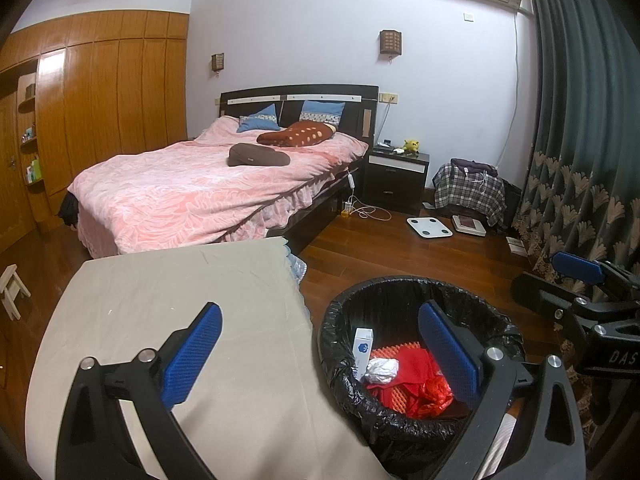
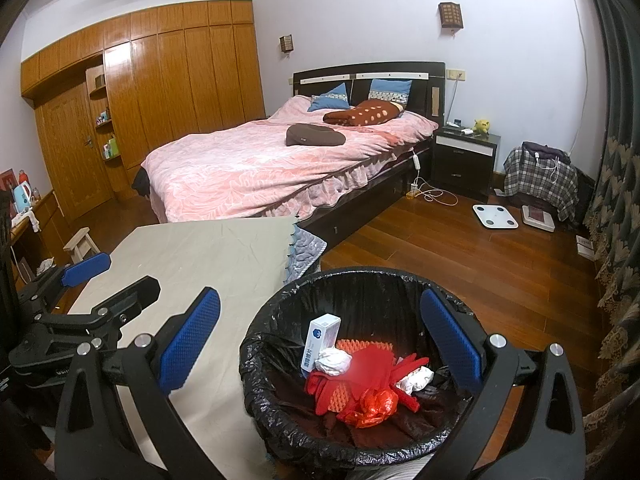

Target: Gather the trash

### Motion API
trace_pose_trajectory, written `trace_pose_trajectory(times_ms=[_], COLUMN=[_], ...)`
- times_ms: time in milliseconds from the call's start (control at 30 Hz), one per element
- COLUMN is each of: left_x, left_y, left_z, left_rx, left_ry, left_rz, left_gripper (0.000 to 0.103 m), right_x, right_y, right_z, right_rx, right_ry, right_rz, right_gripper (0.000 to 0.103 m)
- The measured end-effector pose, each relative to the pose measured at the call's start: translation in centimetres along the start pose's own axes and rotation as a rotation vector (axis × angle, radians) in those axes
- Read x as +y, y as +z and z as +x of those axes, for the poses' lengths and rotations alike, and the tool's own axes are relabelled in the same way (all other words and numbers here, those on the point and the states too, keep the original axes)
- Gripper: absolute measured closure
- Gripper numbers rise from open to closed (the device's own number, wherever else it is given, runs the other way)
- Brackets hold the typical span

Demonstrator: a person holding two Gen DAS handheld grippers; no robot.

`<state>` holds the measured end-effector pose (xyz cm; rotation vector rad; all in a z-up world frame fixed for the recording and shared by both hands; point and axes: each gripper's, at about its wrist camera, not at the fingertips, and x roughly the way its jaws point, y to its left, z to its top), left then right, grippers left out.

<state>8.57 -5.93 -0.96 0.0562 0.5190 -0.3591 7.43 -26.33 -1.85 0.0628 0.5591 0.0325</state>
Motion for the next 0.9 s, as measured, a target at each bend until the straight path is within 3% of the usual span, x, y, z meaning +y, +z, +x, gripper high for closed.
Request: trace_pose_trajectory(times_ms=[900], left_x=[-0.14], left_y=[-0.39], left_z=[0.09], left_rx=[0.004], left_ry=[0.001], left_rz=[-0.001], left_gripper=[0.006], right_x=[0.06], right_y=[0.02], right_z=[0.02], right_rx=[0.002], right_ry=[0.001], right_rz=[0.0], right_gripper=[0.005])
